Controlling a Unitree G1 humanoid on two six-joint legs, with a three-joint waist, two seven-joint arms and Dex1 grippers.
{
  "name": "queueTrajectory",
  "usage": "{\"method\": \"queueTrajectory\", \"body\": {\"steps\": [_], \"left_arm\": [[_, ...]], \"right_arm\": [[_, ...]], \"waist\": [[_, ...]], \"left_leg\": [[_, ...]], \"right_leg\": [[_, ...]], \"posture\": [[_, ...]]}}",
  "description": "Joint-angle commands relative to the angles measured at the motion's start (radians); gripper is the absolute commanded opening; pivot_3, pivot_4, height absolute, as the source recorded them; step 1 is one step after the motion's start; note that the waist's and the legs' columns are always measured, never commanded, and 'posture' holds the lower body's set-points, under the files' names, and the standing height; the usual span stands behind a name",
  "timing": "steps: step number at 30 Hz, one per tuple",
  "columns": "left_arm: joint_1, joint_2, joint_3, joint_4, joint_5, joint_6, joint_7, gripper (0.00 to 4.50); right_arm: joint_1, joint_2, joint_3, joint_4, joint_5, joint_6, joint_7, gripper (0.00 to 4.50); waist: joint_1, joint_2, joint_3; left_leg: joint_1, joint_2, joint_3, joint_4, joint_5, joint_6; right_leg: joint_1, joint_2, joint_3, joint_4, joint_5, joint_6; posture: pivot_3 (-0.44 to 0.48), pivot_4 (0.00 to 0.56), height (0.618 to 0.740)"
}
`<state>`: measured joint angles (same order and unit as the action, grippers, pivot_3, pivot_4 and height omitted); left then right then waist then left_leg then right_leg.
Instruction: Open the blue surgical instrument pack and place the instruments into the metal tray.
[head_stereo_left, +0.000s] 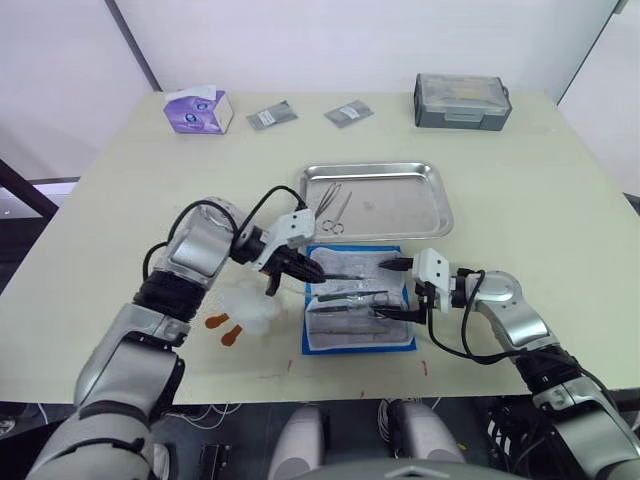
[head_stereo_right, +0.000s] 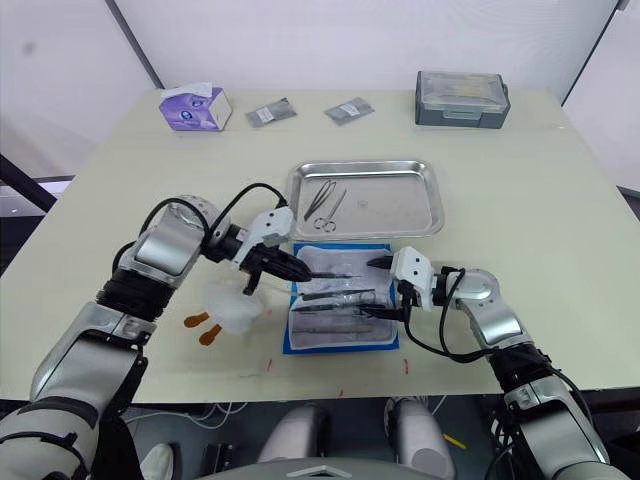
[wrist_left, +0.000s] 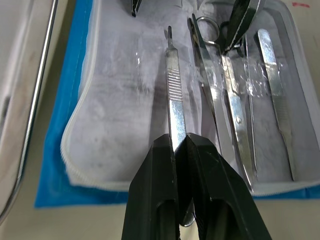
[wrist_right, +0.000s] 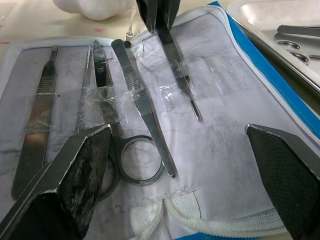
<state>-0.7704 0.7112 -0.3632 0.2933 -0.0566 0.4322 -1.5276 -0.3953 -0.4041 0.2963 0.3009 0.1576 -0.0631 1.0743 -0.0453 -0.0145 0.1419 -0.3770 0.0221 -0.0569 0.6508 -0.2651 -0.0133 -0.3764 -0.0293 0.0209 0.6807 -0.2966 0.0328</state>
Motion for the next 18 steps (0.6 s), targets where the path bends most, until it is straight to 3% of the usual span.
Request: {"method": "queueTrajectory", "body": {"steps": [1, 11, 18], "left_arm": [[-0.001, 0.056, 0.056, -0.060, -0.053, 0.003, -0.054, 0.04], [0.033, 0.186, 0.049, -0.087, -0.133, -0.009, -0.087, 0.04], [0.040, 0.379, -0.012, -0.148, -0.362, -0.007, -0.087, 0.04]], "right_arm": [[0.065, -0.019, 0.070, 0.093, -0.101, 0.046, -0.014, 4.50], [0.065, -0.024, 0.069, 0.093, -0.100, 0.045, -0.009, 4.50], [0.063, -0.024, 0.069, 0.096, -0.100, 0.043, -0.009, 4.50]], "waist": [[0.000, 0.000, 0.000], [0.001, 0.000, 0.000], [0.000, -0.001, 0.001]], "left_leg": [[0.000, 0.000, 0.000, 0.000, 0.000, 0.000], [0.000, 0.000, -0.001, 0.000, 0.000, 0.000], [0.000, 0.001, -0.001, 0.000, 0.000, 0.000]], "right_leg": [[0.000, 0.000, 0.000, 0.000, 0.000, 0.000], [0.000, 0.000, 0.000, 0.000, 0.000, 0.000], [0.000, 0.000, 0.000, 0.000, 0.000, 0.000]], "posture": [[0.000, 0.150, 0.734], [0.000, 0.150, 0.734], [0.000, 0.150, 0.734]]}}
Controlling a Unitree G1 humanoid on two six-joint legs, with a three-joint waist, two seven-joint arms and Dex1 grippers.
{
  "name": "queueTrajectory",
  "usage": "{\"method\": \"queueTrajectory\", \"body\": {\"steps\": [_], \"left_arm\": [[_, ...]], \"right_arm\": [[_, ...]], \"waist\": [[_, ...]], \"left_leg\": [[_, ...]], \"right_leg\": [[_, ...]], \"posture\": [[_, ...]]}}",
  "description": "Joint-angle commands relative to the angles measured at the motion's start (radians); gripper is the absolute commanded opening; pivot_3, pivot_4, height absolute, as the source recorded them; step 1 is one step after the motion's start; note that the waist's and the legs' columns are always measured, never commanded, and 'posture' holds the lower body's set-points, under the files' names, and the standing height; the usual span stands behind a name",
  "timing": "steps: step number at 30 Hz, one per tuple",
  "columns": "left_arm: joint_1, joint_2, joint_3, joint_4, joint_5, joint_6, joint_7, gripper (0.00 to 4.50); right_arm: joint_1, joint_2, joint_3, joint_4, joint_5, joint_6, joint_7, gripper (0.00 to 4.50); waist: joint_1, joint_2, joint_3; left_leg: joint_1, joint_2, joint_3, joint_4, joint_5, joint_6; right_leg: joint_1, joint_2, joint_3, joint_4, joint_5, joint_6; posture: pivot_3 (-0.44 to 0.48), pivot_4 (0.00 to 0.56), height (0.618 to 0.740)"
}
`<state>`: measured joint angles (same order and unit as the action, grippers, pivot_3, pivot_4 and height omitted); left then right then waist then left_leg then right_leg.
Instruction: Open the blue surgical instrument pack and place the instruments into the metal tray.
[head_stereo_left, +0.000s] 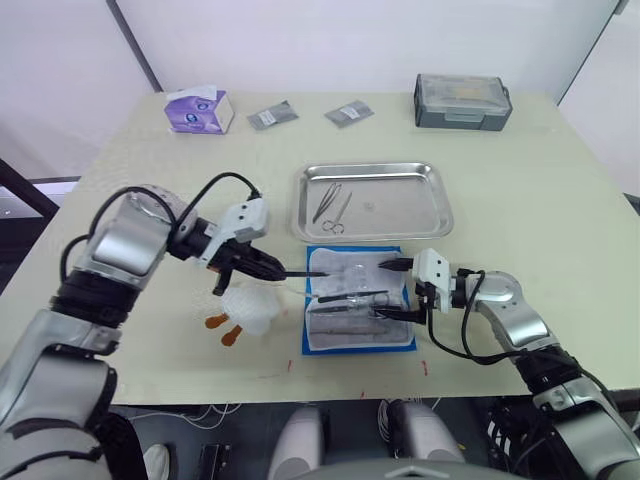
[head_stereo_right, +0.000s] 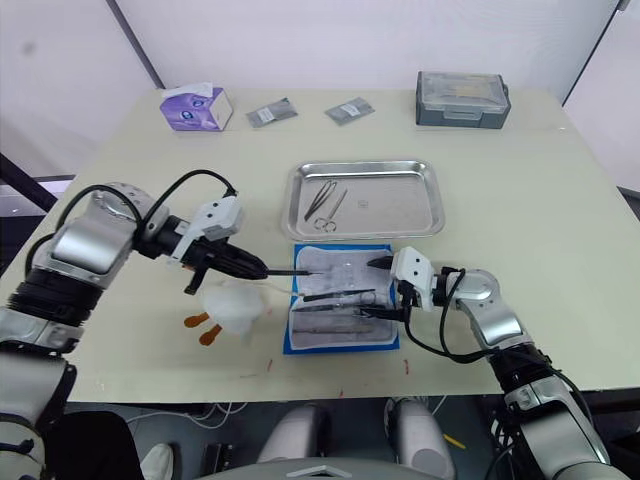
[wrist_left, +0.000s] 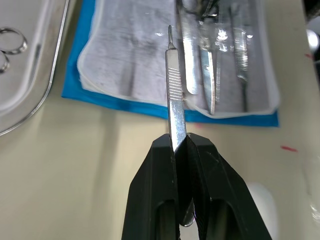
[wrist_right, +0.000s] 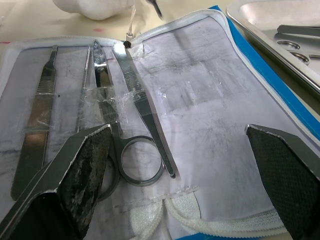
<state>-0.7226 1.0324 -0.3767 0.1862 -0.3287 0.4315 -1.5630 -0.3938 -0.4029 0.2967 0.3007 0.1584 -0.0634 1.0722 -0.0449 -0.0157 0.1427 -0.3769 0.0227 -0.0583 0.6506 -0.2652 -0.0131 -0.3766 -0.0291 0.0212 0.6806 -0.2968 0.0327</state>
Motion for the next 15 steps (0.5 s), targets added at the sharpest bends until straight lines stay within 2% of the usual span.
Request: {"method": "queueTrajectory", "body": {"steps": [1, 4, 9, 15], "left_arm": [[-0.010, 0.070, 0.004, -0.040, -0.113, -0.008, -0.051, 0.04], [-0.044, -0.026, 0.078, 0.002, -0.099, 0.031, 0.007, 0.04], [-0.120, -0.258, 0.172, 0.027, -0.075, 0.161, 0.317, 0.04], [-0.162, -0.471, 0.234, 0.034, -0.024, 0.293, 0.648, 0.04]], "right_arm": [[0.061, -0.025, 0.069, 0.097, -0.101, 0.043, -0.006, 4.50], [0.059, -0.024, 0.070, 0.100, -0.101, 0.042, -0.005, 4.50], [0.057, -0.026, 0.071, 0.104, -0.101, 0.040, 0.000, 4.50], [0.056, -0.028, 0.070, 0.106, -0.102, 0.038, 0.003, 4.50]], "waist": [[0.001, 0.000, 0.000], [0.004, 0.000, -0.001], [0.002, -0.003, -0.001], [0.003, -0.002, 0.000]], "left_leg": [[0.000, 0.000, 0.000, 0.000, 0.000, 0.000], [0.001, 0.000, 0.000, 0.000, 0.000, 0.000], [-0.001, -0.001, 0.001, 0.002, 0.000, 0.000], [-0.001, -0.001, -0.001, 0.001, 0.000, 0.000]], "right_leg": [[0.000, 0.000, 0.000, 0.000, 0.000, 0.000], [0.001, 0.000, -0.001, 0.000, 0.000, 0.000], [0.001, 0.000, -0.003, 0.000, 0.000, 0.000], [0.000, 0.000, 0.000, 0.000, 0.000, 0.000]], "posture": [[0.000, 0.150, 0.734], [0.000, 0.150, 0.734], [0.000, 0.150, 0.734], [0.000, 0.150, 0.734]]}}
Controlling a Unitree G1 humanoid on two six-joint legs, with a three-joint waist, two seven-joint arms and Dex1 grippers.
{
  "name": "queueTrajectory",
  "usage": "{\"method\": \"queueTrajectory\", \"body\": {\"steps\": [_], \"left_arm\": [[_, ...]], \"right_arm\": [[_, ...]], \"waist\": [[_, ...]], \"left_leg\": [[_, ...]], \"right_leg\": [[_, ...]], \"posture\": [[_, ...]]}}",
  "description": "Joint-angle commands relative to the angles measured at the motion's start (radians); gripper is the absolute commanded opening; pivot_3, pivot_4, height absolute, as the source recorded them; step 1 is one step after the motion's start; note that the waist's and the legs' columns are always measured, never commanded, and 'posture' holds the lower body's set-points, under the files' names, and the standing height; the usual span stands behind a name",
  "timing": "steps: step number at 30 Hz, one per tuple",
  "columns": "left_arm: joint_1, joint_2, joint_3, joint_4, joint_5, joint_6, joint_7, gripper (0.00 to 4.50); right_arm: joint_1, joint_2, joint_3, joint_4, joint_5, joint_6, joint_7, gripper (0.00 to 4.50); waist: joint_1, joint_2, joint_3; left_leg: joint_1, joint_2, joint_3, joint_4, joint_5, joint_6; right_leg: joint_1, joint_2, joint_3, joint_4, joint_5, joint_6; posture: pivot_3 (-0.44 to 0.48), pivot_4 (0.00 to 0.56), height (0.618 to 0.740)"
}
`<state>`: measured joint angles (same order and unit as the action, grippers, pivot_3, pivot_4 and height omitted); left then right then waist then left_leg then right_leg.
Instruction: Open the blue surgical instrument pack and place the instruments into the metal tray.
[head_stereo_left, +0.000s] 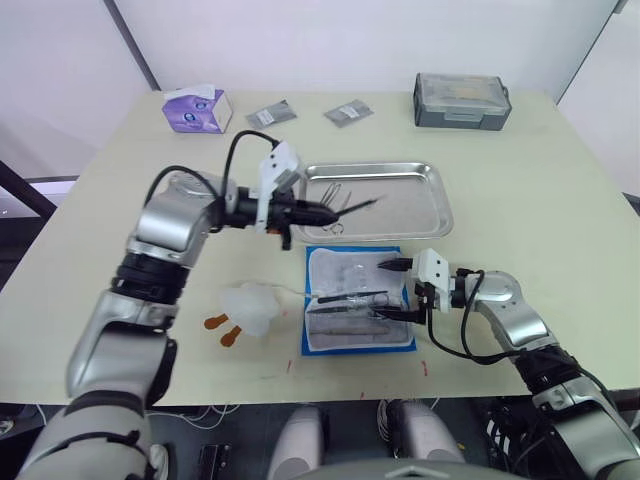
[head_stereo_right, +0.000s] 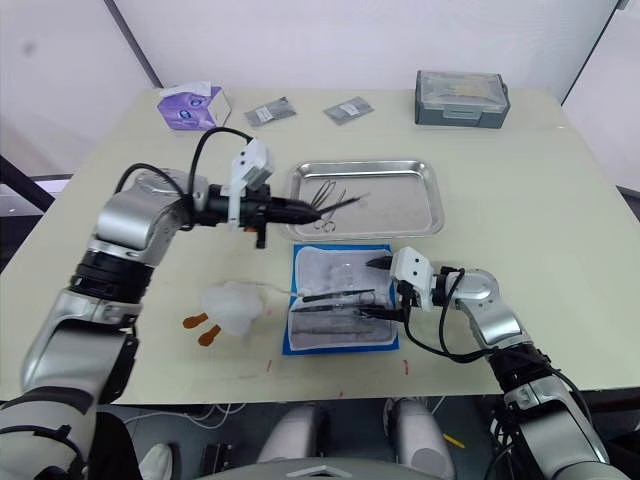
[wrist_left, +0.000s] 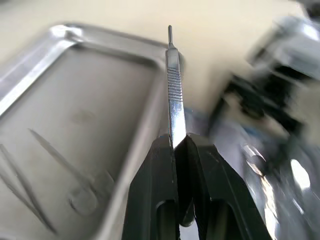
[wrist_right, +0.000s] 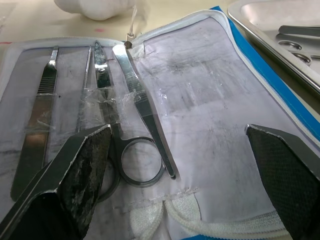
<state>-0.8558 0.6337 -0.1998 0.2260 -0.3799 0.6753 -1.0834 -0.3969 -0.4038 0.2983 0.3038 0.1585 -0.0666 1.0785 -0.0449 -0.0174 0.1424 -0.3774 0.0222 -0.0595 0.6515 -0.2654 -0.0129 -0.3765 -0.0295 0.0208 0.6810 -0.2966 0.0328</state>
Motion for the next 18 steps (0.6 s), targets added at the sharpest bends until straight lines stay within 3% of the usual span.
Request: {"method": "queueTrajectory", "body": {"steps": [1, 11, 18], "left_arm": [[-0.035, -0.115, 0.064, 0.002, 0.049, 0.052, 0.241, 0.04], [-0.054, -0.427, 0.167, 0.037, 0.129, 0.187, 0.731, 0.04], [-0.080, -0.496, 0.164, 0.164, 0.212, 0.152, 0.866, 0.04]], "right_arm": [[0.060, -0.028, 0.068, 0.103, -0.102, 0.041, -0.004, 4.50], [0.073, -0.034, 0.063, 0.091, -0.100, 0.044, -0.012, 4.50], [0.070, -0.028, 0.066, 0.090, -0.101, 0.046, -0.018, 4.50]], "waist": [[0.005, 0.000, 0.000], [0.004, 0.000, -0.001], [0.004, 0.000, -0.001]], "left_leg": [[0.000, 0.000, 0.000, 0.000, 0.000, 0.000], [0.000, -0.001, 0.000, 0.001, 0.000, 0.000], [0.000, -0.001, 0.000, 0.000, 0.000, -0.001]], "right_leg": [[0.000, 0.000, 0.000, 0.000, 0.000, 0.000], [0.000, -0.002, 0.000, 0.000, 0.000, 0.000], [0.001, -0.002, 0.000, 0.000, 0.000, 0.000]], "posture": [[0.000, 0.150, 0.734], [0.000, 0.150, 0.734], [0.000, 0.150, 0.734]]}}
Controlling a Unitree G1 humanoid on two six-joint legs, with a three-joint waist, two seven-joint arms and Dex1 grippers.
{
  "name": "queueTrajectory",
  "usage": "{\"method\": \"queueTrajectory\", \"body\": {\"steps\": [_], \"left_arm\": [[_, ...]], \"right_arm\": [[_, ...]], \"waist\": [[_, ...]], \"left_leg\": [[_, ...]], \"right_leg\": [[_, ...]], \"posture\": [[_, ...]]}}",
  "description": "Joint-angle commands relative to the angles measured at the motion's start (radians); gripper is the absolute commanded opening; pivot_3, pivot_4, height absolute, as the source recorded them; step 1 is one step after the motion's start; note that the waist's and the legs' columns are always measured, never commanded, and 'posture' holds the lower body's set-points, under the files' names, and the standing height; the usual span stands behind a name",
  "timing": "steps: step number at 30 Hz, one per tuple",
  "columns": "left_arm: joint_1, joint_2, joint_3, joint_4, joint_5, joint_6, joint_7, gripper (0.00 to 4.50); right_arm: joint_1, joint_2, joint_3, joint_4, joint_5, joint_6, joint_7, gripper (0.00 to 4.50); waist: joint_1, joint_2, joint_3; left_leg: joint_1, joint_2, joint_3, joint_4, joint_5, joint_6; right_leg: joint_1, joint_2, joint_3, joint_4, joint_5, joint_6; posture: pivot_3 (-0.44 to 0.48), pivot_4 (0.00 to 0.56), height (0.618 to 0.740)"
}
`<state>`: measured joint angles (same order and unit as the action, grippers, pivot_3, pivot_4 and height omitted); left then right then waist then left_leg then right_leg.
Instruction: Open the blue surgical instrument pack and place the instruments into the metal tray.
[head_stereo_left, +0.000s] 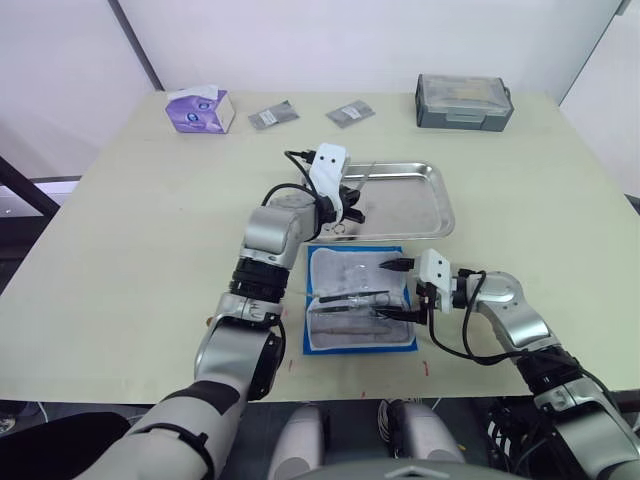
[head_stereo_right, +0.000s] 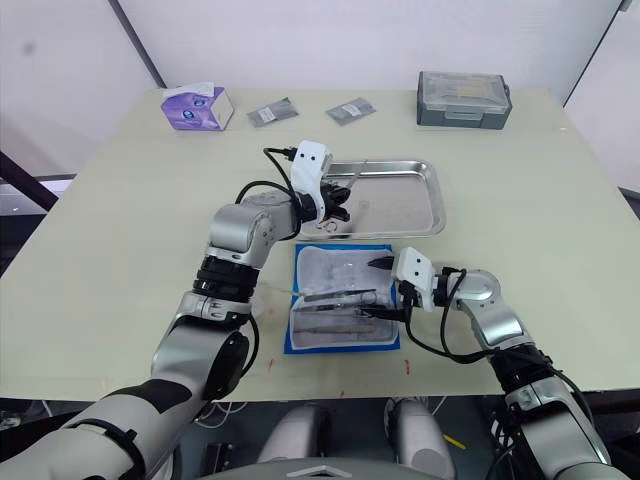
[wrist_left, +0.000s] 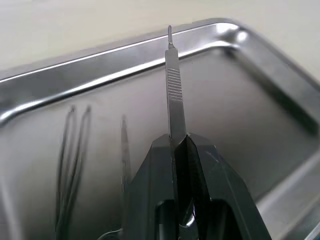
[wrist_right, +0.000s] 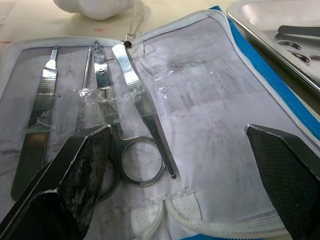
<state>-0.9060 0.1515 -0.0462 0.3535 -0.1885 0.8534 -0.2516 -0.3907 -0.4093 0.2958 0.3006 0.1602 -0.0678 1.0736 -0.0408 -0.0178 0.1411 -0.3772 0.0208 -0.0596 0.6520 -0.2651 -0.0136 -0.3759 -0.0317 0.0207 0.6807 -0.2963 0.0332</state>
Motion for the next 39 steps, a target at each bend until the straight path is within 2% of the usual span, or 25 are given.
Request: {"method": "queueTrajectory", "body": {"steps": [1, 13, 25, 27, 28, 30, 31, 33, 39], "left_arm": [[-0.039, -0.019, 0.018, 0.067, 0.029, -0.043, 0.051, 0.04], [-0.106, -0.057, 0.062, 0.283, 0.042, -0.107, 0.075, 0.04], [-0.116, -0.064, 0.059, 0.354, 0.052, -0.145, 0.054, 0.04], [-0.116, -0.064, 0.061, 0.356, 0.052, -0.146, 0.057, 0.90], [-0.116, -0.064, 0.062, 0.356, 0.054, -0.147, 0.059, 1.07], [-0.116, -0.064, 0.061, 0.355, 0.056, -0.148, 0.062, 1.75], [-0.116, -0.064, 0.059, 0.354, 0.060, -0.149, 0.065, 2.29], [-0.112, -0.064, 0.061, 0.347, 0.061, -0.148, 0.073, 3.04], [-0.108, -0.058, 0.057, 0.283, 0.056, -0.137, 0.063, 3.04]], "right_arm": [[0.063, -0.023, 0.068, 0.094, -0.102, 0.047, -0.013, 4.50], [0.063, -0.024, 0.068, 0.092, -0.103, 0.046, -0.014, 4.50], [0.064, -0.025, 0.066, 0.091, -0.104, 0.045, -0.017, 4.50], [0.064, -0.025, 0.066, 0.091, -0.104, 0.046, -0.018, 4.50], [0.064, -0.025, 0.066, 0.091, -0.104, 0.046, -0.018, 4.50], [0.065, -0.025, 0.066, 0.091, -0.104, 0.047, -0.018, 4.50], [0.065, -0.025, 0.066, 0.092, -0.103, 0.047, -0.017, 4.50], [0.067, -0.024, 0.067, 0.091, -0.103, 0.047, -0.018, 4.50], [0.068, -0.025, 0.066, 0.090, -0.104, 0.047, -0.020, 4.50]], "waist": [[0.000, 0.000, 0.000], [-0.001, 0.000, 0.000], [0.000, 0.000, 0.000], [0.000, 0.000, 0.000], [0.000, 0.000, 0.000], [0.000, 0.000, 0.000], [0.000, 0.000, 0.000], [-0.001, 0.000, 0.000], [-0.001, 0.000, 0.000]], "left_leg": [[0.000, 0.000, 0.000, 0.000, 0.000, 0.000], [0.000, 0.000, 0.000, 0.000, 0.002, -0.004], [0.000, 0.000, 0.000, 0.000, 0.002, -0.004], [0.000, 0.000, 0.000, 0.000, 0.002, -0.004], [0.000, 0.000, 0.000, 0.000, 0.002, -0.004], [0.000, 0.000, 0.000, 0.000, 0.002, -0.004], [0.000, 0.000, 0.000, 0.000, 0.002, -0.004], [0.000, 0.000, 0.001, 0.000, 0.002, -0.004], [0.000, 0.000, 0.000, 0.000, 0.002, -0.004]], "right_leg": [[0.000, 0.000, 0.000, 0.000, 0.000, 0.000], [0.000, 0.000, 0.000, 0.000, 0.000, 0.000], [0.000, 0.000, 0.000, 0.000, 0.000, 0.000], [0.000, 0.000, 0.000, 0.000, 0.000, 0.000], [0.000, 0.000, -0.001, 0.000, 0.000, 0.000], [0.000, 0.000, 0.000, 0.000, 0.000, 0.000], [0.000, 0.000, 0.000, 0.000, 0.000, 0.000], [0.000, 0.000, 0.000, 0.000, 0.000, 0.000], [0.000, 0.000, 0.000, 0.000, 0.000, 0.000]], "posture": [[0.000, 0.150, 0.734], [0.000, 0.150, 0.734], [0.000, 0.150, 0.734], [0.000, 0.150, 0.734], [0.000, 0.150, 0.734], [0.000, 0.150, 0.734], [0.000, 0.150, 0.734], [0.000, 0.150, 0.734], [0.000, 0.150, 0.734]]}}
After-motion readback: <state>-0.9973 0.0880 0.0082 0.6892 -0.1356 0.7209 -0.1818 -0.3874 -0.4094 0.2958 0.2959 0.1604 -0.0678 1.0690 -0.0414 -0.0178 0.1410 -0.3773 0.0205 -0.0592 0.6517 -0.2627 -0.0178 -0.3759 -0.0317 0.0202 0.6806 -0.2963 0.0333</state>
